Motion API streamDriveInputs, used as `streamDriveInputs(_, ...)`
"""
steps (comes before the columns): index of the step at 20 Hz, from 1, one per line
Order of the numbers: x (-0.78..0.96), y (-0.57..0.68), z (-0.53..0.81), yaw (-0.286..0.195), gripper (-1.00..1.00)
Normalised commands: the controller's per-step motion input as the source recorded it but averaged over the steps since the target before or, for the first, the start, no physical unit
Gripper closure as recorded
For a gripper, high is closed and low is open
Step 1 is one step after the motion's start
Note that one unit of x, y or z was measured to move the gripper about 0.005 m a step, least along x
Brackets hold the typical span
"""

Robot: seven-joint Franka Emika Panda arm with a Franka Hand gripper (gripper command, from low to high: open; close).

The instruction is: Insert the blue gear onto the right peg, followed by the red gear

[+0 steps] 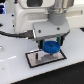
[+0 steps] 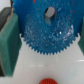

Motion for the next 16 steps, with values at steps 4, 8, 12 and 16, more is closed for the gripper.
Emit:
streamDriveInputs(4, 0.23, 0.02, 0.16, 0.0, 1.0)
streamDriveInputs(8, 0.17, -0.02, 0.05, 0.0, 1.0)
streamDriveInputs(12, 0.17, -0.04, -0.05, 0.0, 1.0)
streamDriveInputs(16, 0.16, -0.05, -0.08, 0.0, 1.0)
